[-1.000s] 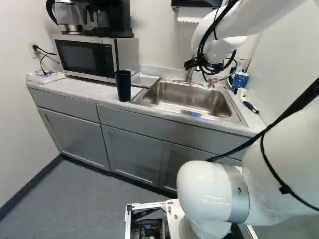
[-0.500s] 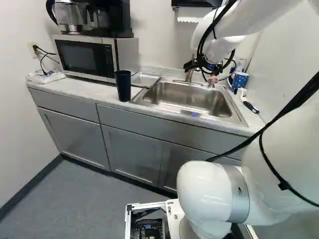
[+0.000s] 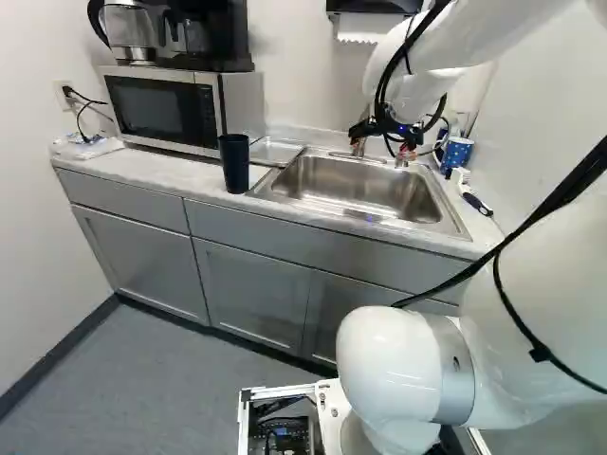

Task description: Rinse the cup and place it in the tray

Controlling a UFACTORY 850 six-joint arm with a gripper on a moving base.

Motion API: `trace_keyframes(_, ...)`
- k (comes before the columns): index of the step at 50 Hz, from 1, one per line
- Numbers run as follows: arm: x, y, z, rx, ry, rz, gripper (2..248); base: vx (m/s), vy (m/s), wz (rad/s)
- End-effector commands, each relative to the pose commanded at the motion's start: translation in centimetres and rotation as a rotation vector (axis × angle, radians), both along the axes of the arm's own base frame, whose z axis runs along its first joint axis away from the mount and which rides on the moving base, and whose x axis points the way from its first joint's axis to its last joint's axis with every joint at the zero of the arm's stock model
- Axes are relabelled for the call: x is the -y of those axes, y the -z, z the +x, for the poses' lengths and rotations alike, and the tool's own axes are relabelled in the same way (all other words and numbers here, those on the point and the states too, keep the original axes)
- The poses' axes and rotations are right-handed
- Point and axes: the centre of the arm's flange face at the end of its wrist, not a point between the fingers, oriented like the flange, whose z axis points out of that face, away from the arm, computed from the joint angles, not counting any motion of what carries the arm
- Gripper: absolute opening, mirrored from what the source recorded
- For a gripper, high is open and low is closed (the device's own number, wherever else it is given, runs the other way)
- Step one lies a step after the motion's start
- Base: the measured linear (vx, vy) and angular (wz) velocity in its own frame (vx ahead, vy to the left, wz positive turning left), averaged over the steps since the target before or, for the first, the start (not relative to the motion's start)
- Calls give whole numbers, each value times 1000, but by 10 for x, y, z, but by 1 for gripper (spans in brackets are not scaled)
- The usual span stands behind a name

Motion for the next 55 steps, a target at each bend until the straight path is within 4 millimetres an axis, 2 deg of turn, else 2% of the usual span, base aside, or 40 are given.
trace_keyframes(23, -2, 6, -6, -93, -1, 25, 247, 0, 0, 0)
trace_keyframes(55, -1, 5, -4, -68, -1, 18, 247, 0, 0, 0)
